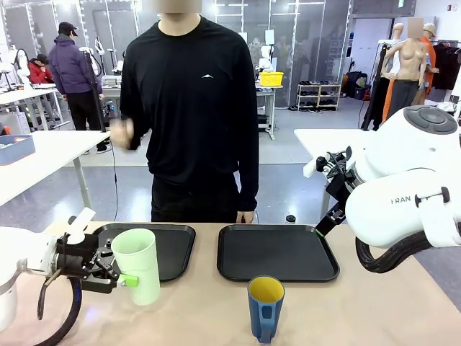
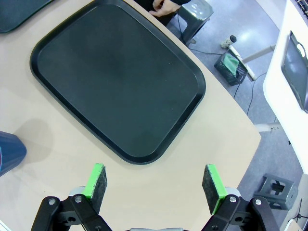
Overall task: Sort and store the cups by type.
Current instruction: Place the picked Reusable plastic cup into the Flat Tray indicated by the person.
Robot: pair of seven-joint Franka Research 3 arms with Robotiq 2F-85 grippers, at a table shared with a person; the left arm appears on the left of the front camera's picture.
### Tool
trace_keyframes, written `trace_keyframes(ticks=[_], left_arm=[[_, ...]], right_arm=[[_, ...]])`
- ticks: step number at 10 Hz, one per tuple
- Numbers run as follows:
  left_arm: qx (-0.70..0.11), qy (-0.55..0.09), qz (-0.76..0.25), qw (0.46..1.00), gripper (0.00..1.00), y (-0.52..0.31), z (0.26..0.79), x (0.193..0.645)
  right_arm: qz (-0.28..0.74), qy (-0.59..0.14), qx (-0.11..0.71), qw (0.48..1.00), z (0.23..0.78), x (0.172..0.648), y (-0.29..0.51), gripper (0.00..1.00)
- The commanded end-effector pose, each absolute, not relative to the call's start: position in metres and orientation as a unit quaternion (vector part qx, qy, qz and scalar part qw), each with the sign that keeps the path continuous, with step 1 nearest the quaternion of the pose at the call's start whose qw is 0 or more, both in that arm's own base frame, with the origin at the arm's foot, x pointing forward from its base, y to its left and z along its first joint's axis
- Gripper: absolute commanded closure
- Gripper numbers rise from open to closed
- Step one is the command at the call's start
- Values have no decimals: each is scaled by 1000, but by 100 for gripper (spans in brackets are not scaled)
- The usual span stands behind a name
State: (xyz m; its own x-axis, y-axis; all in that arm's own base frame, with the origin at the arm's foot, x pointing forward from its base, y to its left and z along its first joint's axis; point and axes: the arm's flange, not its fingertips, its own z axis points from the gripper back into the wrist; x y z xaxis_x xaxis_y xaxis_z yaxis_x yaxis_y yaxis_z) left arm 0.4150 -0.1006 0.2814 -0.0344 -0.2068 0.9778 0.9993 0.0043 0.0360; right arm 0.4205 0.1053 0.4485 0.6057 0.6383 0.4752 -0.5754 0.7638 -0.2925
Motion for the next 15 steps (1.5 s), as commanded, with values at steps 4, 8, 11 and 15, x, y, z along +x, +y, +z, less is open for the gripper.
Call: trace_keyframes(ticks=[4,8,11,15], left_arm=[[-434,-454,-559,541,96,-103,284,415],[-434,-454,-559,541,96,-103,284,415],[-436,-463,-555,536,14,-98,287,416],[-413,-481,-559,534,14,-80,322,428]], right_arm=[[339,-286,-53,895,448,421,105,0],[339,-286,-53,895,448,421,105,0],[339,-286,-53,895,448,421,105,0],[339,-286,-53,895,448,421,105,0]])
